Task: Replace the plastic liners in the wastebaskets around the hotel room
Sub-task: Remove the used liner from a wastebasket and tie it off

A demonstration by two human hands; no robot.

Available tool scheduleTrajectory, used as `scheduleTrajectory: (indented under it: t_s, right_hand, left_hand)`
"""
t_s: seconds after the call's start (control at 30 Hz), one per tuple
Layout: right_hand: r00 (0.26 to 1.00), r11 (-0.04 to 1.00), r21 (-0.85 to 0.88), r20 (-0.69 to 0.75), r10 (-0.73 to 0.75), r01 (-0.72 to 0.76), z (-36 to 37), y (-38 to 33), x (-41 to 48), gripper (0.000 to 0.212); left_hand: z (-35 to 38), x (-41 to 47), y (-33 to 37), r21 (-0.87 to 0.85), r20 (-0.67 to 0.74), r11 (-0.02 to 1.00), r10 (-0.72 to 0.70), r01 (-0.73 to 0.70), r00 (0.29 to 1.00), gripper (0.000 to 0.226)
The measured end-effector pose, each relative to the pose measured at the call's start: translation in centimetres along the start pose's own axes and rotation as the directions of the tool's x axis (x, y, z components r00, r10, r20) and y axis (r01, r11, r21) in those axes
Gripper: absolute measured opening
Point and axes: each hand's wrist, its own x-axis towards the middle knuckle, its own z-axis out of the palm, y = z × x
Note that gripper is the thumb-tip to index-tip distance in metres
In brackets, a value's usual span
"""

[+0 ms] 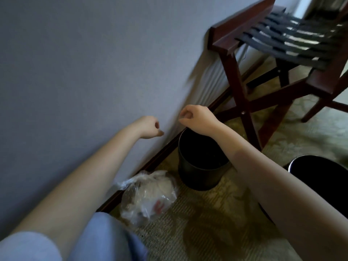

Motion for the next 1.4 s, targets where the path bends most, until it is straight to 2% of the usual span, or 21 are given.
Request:
scheduleTrajectory:
  t_s: [0.13,0.37,0.53,0.67,0.73,0.97,1.17,1.3,1.4]
  right_hand:
    - [0.995,0.997,-0.068,0.087,0.046,-0.04,-6.4,-4.6,-0.3,0.031]
    - [0.971,0.983,-0.182,0.232,0.054,-0.011,-16.1,-15.4,-3.2,0.033]
    - [0.944,0.981,-0.194,0.322,0.071,-0.008,-22.5,-23.4,-8.0,0.033]
    - [0.909,0.979,-0.187,0.416,0.005,0.08,-26.2,-29.5,-13.3,0.031]
    - [0.872,0.964,-0.202,0.486,-0.054,0.173,-27.3,-32.5,-16.4,0.031]
    - [0.694,0.882,-0.115,0.665,-0.274,0.458,-27.3,-43.5,-28.6,0.03]
    - [0.413,0.706,0.002,0.809,-0.418,0.709,-24.2,-54.0,-41.4,0.035]
    - [0.227,0.582,0.091,0.864,-0.45,0.808,-20.6,-60.6,-52.1,0.036]
    - [0.095,0.449,0.156,0.868,-0.488,0.88,-17.4,-65.1,-62.6,0.036]
  left_hand:
    - [-7.5,-3.8,1.8,-0.068,0.024,0.997,-0.027,0.028,0.999,0.037]
    - [-20.4,-13.4,4.2,-0.2,0.052,0.973,-0.107,0.115,0.993,0.031]
    - [-26.8,-23.1,6.1,-0.325,0.149,0.91,-0.22,0.258,0.964,0.023]
    - [-30.5,-32.6,7.6,-0.41,0.11,0.849,-0.317,0.334,0.942,0.026]
    - [-31.6,-38.2,8.6,-0.425,0.099,0.821,-0.377,0.381,0.921,0.031]
    - [-31.4,-60.2,10.0,-0.521,0.098,0.611,-0.65,0.595,0.754,0.038]
    - [-29.0,-79.0,10.8,-0.519,0.095,0.432,-0.828,0.737,0.552,0.035]
    - [-25.1,-92.2,13.0,-0.53,0.078,0.31,-0.909,0.789,0.409,0.032]
    - [-20.9,-103.3,15.6,-0.511,0.152,0.2,-0.936,0.836,0.316,0.028]
